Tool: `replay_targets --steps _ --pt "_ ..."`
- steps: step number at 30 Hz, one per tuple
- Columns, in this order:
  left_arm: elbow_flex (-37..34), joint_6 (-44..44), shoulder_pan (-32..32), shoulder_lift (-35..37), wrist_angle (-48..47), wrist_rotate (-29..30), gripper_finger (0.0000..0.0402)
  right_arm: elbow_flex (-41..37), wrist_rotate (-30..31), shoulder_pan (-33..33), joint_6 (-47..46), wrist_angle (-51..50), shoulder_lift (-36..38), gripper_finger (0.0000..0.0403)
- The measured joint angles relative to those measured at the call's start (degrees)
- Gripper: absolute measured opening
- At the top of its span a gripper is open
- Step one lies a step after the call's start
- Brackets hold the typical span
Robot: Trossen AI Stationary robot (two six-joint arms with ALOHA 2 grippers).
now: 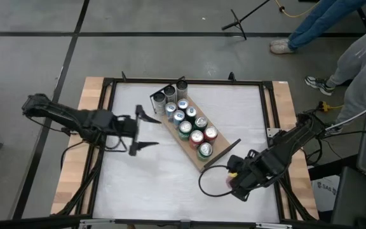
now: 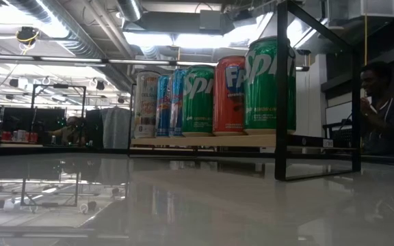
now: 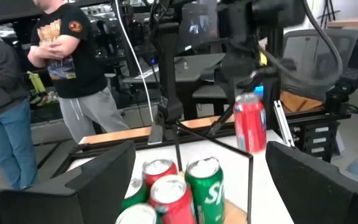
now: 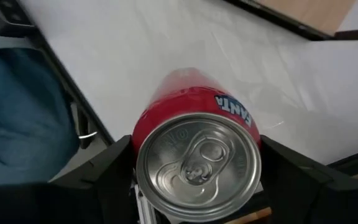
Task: Place canned beverage on shelf
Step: Put the red soda can on the shelf
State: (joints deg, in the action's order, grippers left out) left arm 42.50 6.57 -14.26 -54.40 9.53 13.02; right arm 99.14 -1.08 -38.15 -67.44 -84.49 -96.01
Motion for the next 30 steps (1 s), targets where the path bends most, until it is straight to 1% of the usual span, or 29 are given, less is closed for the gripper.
replay_targets --steps 5,13,18,27,30 --pt "-0.43 0.07 0.00 7.57 -7.66 0.00 0.0354 7.04 1.18 0.04 2.00 -5.47 0.00 0.0278" --pt "-10.06 -0.51 0.00 16.85 -7.58 0.71 0.0354 13.77 1.85 1.11 8.03 -5.69 0.28 0.0279" --pt "-16.86 -2.59 0.00 24.85 -7.38 4.66 0.0354 15.51 1.99 3.78 13.24 -5.59 0.31 0.0279" --pt "-26.56 -3.19 0.00 39.94 -7.40 5.44 0.0354 15.62 -0.59 10.11 26.25 -5.56 1.75 0.0280" --pt "-29.03 -3.04 0.00 43.85 -7.31 5.83 0.0354 15.60 -0.65 11.72 28.15 -5.58 3.60 0.0280"
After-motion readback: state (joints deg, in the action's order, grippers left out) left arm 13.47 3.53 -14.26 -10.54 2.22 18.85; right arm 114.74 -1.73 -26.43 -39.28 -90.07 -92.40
